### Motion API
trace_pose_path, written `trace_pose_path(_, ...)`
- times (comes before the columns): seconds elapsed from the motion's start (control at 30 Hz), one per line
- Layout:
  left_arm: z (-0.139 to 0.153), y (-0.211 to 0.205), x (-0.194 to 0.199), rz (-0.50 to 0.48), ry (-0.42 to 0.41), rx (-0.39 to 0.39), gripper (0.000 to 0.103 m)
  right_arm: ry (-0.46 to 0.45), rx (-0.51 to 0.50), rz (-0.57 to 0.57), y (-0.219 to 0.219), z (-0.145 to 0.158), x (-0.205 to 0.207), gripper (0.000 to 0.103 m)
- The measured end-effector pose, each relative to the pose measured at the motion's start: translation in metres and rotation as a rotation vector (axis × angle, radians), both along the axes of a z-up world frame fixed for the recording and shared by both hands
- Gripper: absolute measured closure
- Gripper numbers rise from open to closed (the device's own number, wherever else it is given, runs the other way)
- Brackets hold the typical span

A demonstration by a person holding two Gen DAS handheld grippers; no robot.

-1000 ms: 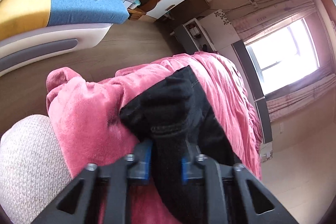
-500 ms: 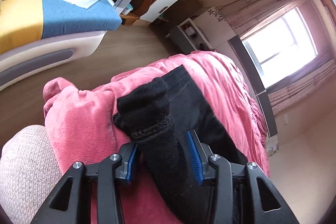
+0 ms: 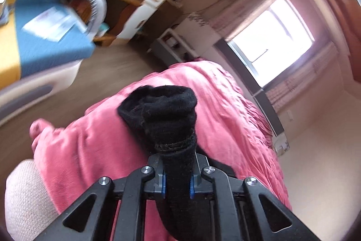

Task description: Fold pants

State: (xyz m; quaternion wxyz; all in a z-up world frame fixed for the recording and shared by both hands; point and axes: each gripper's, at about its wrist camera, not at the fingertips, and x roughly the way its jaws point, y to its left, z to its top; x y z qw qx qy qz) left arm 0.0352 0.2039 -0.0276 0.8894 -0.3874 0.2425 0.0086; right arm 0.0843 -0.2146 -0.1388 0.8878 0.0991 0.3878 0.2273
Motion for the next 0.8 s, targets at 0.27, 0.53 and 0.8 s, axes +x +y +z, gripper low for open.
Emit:
trace_pose_path(0.27,0.082,-0.085,0.010,-0.232,-0.189,0.291,0.090,0.053,0.021,-0.055,-0.016,0.015,-0.002,0.077)
trace_pose_path(0.53,0.103,-0.175,0.007,-0.473,-0.288,0.438,0.090,0.188,0.115,-0.203,-0.084,0.019,0.000,0.073)
trace_pose_path(0.8,0.091,-0.252,0.007,-0.707,-0.298,0.557,0.090,0.228,0.227,-0.292,-0.135,0.020,-0.005,0.073)
